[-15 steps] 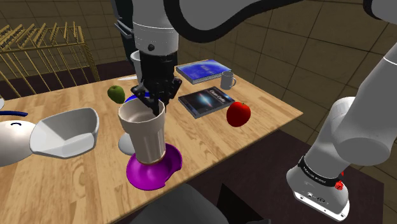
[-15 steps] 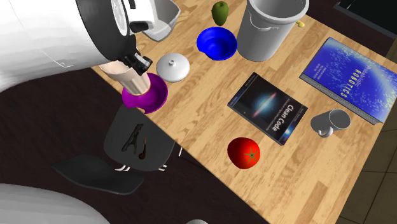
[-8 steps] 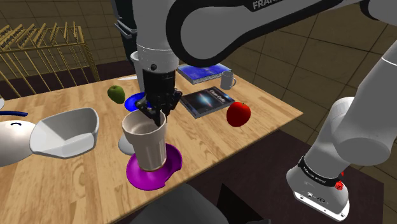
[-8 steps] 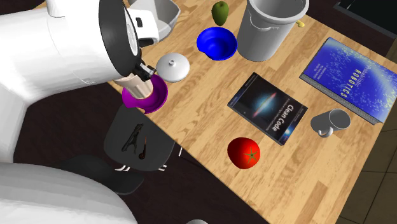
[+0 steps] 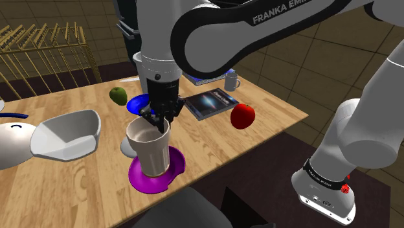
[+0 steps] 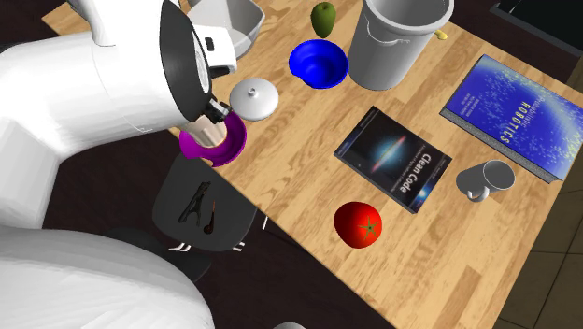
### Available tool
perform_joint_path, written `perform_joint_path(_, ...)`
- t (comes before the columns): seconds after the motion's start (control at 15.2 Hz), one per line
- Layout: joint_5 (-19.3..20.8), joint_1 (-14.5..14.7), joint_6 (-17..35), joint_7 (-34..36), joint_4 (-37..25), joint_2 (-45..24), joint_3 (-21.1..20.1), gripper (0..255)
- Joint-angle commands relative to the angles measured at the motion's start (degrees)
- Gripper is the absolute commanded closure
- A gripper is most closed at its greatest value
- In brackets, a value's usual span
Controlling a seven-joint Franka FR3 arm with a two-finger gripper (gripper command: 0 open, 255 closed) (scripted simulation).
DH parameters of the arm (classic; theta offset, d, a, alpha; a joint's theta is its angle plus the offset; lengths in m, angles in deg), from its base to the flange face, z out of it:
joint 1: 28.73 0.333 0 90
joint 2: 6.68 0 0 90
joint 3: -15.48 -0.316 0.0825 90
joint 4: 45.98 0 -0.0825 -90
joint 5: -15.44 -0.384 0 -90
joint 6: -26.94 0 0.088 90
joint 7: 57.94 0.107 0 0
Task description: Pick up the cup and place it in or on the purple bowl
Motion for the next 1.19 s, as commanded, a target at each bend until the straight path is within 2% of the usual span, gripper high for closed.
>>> perform_joint_path(0.0,0.00,0.00,0.03,0.01,-0.02,0.02,0.00,255)
perform_joint_path(0.07,0.00,0.00,0.03,0.01,-0.02,0.02,0.00,255)
perform_joint_path(0.13,0.00,0.00,0.03,0.01,-0.01,0.02,0.00,0)
perform_joint_path(0.46,0.00,0.00,0.03,0.01,-0.02,0.02,0.00,0)
perform_joint_path(0.73,-1.16,-0.24,-6.96,-0.83,-4.97,2.32,0.39,0)
perform_joint_path(1.12,-1.16,-0.24,-6.96,-0.83,-4.97,2.32,0.39,0)
